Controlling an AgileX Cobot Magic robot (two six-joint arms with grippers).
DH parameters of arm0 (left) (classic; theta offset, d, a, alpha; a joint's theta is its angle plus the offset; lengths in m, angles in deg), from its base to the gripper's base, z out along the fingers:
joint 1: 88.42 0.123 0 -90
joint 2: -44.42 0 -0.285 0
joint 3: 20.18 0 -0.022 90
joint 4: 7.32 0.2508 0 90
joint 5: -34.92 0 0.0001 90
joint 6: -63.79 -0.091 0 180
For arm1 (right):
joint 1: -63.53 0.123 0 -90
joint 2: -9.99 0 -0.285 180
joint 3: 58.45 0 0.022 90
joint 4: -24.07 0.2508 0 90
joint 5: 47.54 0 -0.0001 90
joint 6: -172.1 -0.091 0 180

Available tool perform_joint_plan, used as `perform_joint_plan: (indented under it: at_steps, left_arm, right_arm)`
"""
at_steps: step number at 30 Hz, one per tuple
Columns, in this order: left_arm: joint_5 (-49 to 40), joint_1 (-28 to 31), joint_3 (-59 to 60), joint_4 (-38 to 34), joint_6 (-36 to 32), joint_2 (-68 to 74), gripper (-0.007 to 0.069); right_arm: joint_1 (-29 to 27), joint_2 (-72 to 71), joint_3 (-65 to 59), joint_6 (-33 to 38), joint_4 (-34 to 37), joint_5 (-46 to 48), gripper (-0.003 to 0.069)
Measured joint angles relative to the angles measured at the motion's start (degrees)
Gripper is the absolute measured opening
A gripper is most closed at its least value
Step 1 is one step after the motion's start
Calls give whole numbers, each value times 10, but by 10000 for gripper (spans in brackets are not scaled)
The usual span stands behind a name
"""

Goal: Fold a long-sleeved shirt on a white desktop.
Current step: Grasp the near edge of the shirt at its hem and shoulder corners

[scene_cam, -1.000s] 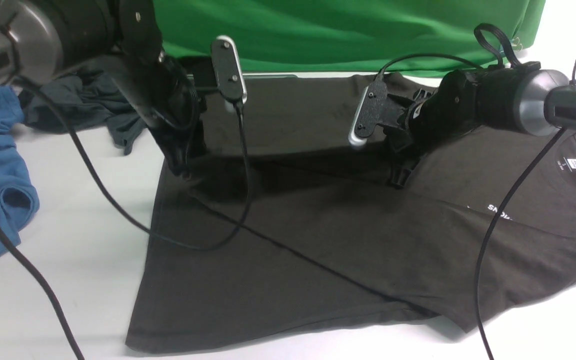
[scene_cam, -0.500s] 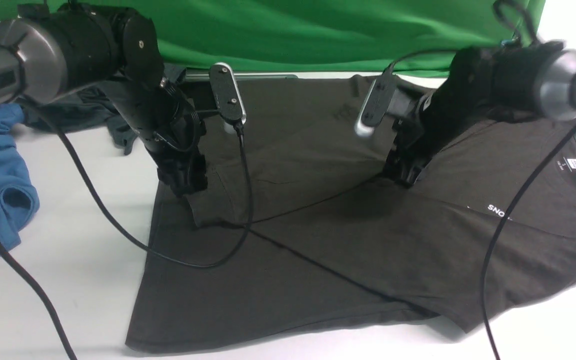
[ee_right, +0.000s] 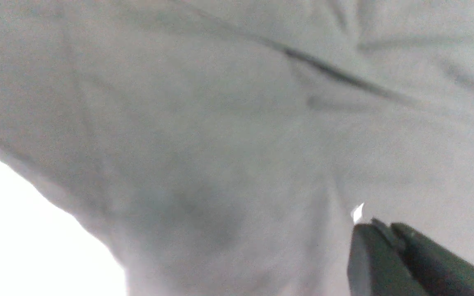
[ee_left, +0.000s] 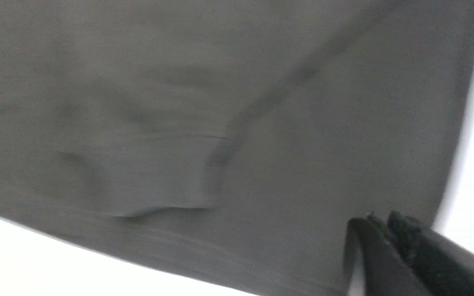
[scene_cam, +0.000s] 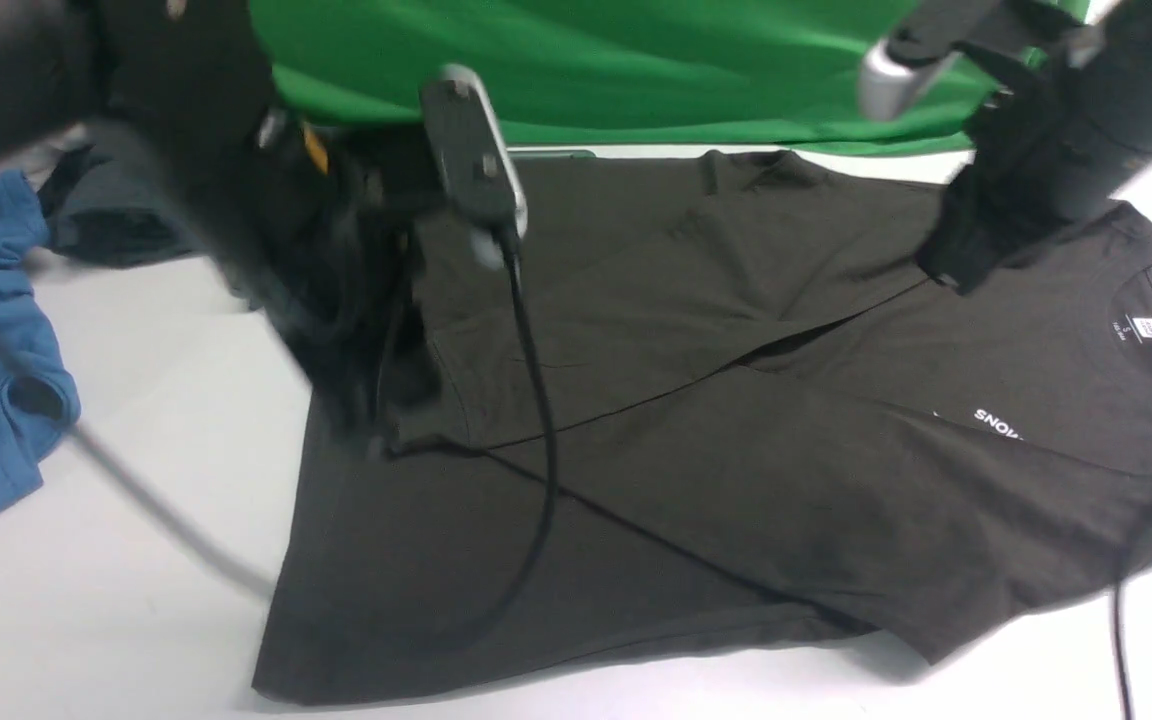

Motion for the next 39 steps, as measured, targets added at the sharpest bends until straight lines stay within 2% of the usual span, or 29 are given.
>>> perform_joint_plan:
  at_steps: [4, 7, 10, 11, 13, 14, 15, 18, 20, 24, 30, 32, 35, 37, 39]
  left_arm:
    - [-2, -10, 74, -12, 8, -29, 31]
    - [9, -9, 148, -14, 26, -36, 96]
    - [54, -8, 217, -4, 28, -36, 213]
    - [67, -8, 226, -1, 28, -36, 223]
    - [129, -8, 282, 24, 28, -37, 356]
    - [140, -8, 286, 27, 28, -37, 365]
    - [177, -8, 317, 45, 23, -37, 442]
    - [231, -8, 355, 84, 0, -37, 508]
    - [275, -8, 379, 119, -5, -37, 526]
    - [311, -8, 396, 157, -5, -37, 496]
    - [366, -8, 396, 188, 0, -25, 341]
    - [385, -8, 396, 191, 12, -22, 259]
    - [378, -8, 394, 189, 28, -21, 101]
    - [352, -8, 385, 175, 30, -29, 56]
    - [316, -8, 367, 155, 35, -47, 43]
  right_arm:
    - [4, -69, -77, -29, 10, 1, 30]
    - [16, -143, -164, -43, 14, -6, 34]
    - [21, -210, -229, -44, 18, -25, 43]
    - [21, -219, -237, -44, 18, -29, 45]
    - [21, -269, -282, -44, 17, -65, 50]
    - [21, -273, -285, -44, 17, -68, 52]
    - [21, -295, -298, -44, 17, -92, 56]
    - [21, -321, -305, -44, 17, -118, 61]
    - [21, -333, -307, -44, 18, -130, 65]
    - [21, -336, -308, -49, 18, -132, 73]
    - [21, -336, -308, -55, 18, -136, 77]
    - [21, -336, -308, -55, 18, -136, 82]
    - [20, -336, -308, -83, 9, -142, 94]
    - [15, -335, -309, -124, -10, -148, 106]
    - [-1, -325, -309, -182, -44, -150, 127]
